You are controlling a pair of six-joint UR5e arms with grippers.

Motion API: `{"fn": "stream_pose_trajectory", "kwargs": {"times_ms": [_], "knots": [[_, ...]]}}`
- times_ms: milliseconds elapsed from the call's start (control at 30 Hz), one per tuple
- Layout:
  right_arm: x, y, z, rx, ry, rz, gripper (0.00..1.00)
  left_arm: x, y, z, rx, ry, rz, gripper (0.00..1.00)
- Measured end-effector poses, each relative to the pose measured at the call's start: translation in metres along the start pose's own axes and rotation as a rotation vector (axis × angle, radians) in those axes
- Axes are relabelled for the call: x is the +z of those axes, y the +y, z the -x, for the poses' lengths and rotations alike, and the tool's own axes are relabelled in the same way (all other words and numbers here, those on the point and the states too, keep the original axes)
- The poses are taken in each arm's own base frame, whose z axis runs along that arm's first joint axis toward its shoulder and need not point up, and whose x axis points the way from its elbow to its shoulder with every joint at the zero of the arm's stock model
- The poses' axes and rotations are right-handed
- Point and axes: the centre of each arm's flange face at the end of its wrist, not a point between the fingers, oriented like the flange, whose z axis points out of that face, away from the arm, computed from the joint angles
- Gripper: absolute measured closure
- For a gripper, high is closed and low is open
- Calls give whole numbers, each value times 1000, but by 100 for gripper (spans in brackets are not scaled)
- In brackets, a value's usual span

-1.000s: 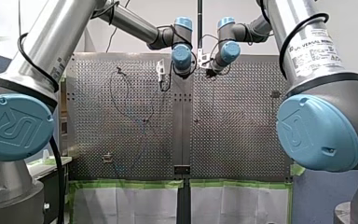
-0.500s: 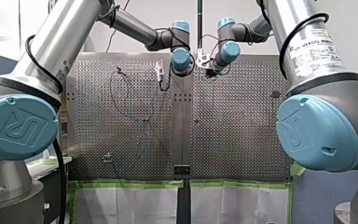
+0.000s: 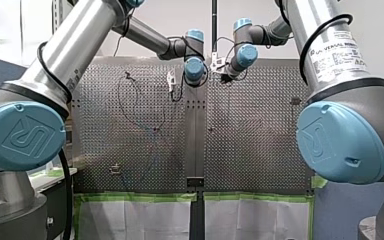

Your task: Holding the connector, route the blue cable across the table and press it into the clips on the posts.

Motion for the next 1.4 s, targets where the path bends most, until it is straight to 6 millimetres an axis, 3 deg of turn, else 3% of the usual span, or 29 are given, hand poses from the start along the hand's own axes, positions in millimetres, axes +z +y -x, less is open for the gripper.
{"fn": "stream_pose_trajectory", "kwargs": {"times_ms": [300, 367, 400, 433, 467, 500, 533, 567, 600, 633, 1167, 1400], "knots": [[0, 0, 0, 5, 1, -5, 100, 2, 3, 8, 5, 3, 33, 0], [0, 1, 0, 6, 1, -6, 100, 0, 1, 8, 6, 4, 36, 20], [0, 1, 0, 6, 1, -7, 100, -1, 1, 8, 6, 4, 38, 20], [0, 1, 0, 7, 1, -7, 100, -2, 0, 7, 6, 4, 40, 40], [0, 1, 0, 7, 1, -8, 100, -3, -1, 8, 5, 3, 42, 47], [0, 1, 0, 7, 1, -8, 100, -4, -2, 8, 5, 2, 43, 47], [0, 1, 0, 7, 1, -8, 100, -4, -2, 8, 5, 2, 43, 58], [0, 1, 0, 7, 1, -8, 100, -5, -3, 8, 5, 2, 43, 91], [0, 1, 0, 7, 1, -8, 100, -5, -3, 8, 4, 2, 44, 91], [0, 1, 0, 7, 1, -8, 100, -6, -4, 8, 4, 2, 43, 100], [0, -2, 0, 9, -1, -13, 100, -11, -6, 6, -5, 7, 61, 100], [-1, -5, 6, 15, -13, -16, 100, -22, -7, -10, 10, 36, 76, 100]]}}
